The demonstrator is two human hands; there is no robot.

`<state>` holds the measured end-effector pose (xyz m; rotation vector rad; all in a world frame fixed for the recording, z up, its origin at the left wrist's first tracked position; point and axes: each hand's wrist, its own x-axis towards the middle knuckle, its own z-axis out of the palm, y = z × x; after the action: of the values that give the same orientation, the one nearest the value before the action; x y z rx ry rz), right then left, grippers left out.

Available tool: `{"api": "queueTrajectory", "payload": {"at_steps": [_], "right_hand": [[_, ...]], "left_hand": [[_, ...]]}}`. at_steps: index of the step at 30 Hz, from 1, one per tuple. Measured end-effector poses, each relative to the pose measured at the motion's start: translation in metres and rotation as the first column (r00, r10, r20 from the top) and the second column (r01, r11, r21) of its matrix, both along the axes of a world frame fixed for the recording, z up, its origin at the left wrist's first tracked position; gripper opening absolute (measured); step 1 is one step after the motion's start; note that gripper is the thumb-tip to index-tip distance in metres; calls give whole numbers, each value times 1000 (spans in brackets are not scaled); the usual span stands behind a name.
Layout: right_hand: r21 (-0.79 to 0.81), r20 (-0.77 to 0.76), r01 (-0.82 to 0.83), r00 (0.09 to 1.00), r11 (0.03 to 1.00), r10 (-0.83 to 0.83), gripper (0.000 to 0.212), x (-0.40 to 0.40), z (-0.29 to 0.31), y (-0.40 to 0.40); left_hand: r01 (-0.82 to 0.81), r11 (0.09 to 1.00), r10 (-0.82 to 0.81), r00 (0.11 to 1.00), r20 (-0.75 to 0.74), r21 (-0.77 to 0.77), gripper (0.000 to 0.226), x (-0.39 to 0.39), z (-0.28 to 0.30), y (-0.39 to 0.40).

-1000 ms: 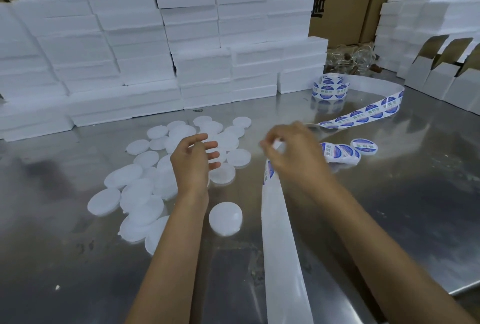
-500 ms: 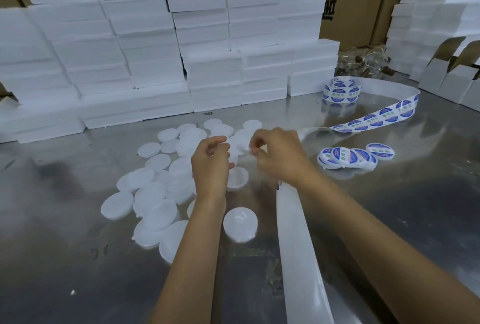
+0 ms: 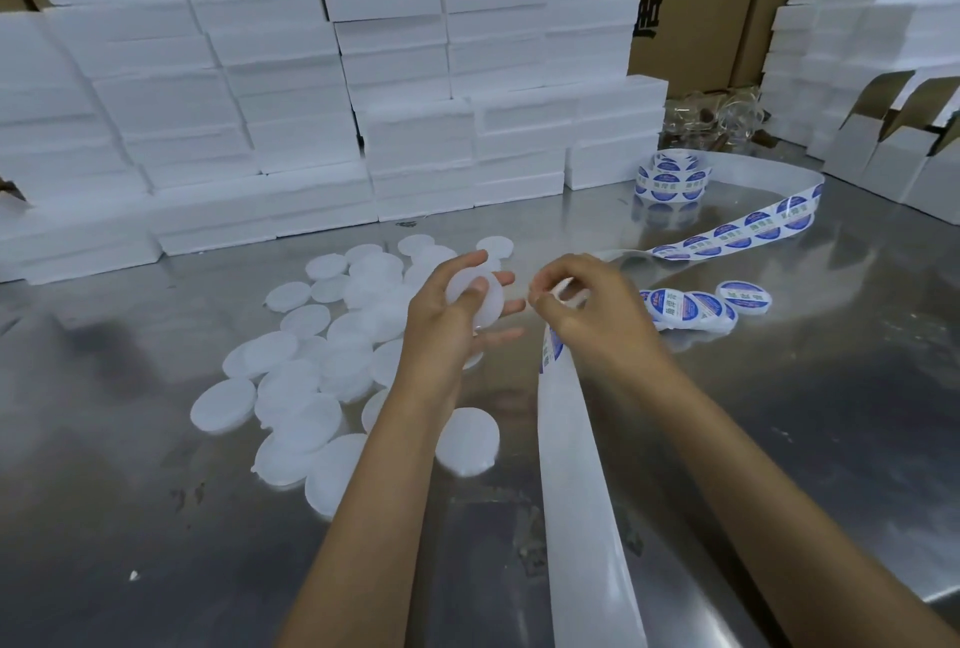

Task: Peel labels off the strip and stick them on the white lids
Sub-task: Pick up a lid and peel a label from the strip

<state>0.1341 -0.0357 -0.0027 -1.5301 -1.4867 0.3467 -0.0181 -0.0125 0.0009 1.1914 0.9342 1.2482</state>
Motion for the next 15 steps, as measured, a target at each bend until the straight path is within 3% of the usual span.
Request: {"api": "queueTrajectory", "payload": {"at_steps": [2,3,6,10,13,15], "right_hand": [[-71,211,96,974,993,-79,23,8,-14,-4],[-137,222,96,973,986,-63,34,12,-19,-6],[-279,-12,-83,996,957,83,43,16,-26,-10],[-182,-431,-216,894,959,120,43,13,-25,-11],[-100,-562,-258,812,961,159,40,7,-23,-15],[-46,-601,-262,778,964,183,36,1,-23,-16]], "left_hand": [[-39,999,39,998,-52,7,26,2,-2,1],[-50,999,51,996,-73,11,27,2,-3,2],[-56,998,57,988,-142,5,28,4,-6,4],[-58,998,52,970,-237,-18,27,8,-11,3],[-66,996,46,959,-281,-61,25,10,-12,3],[-54,990,24,975,-219,-132,21,10,-11,2]]}}
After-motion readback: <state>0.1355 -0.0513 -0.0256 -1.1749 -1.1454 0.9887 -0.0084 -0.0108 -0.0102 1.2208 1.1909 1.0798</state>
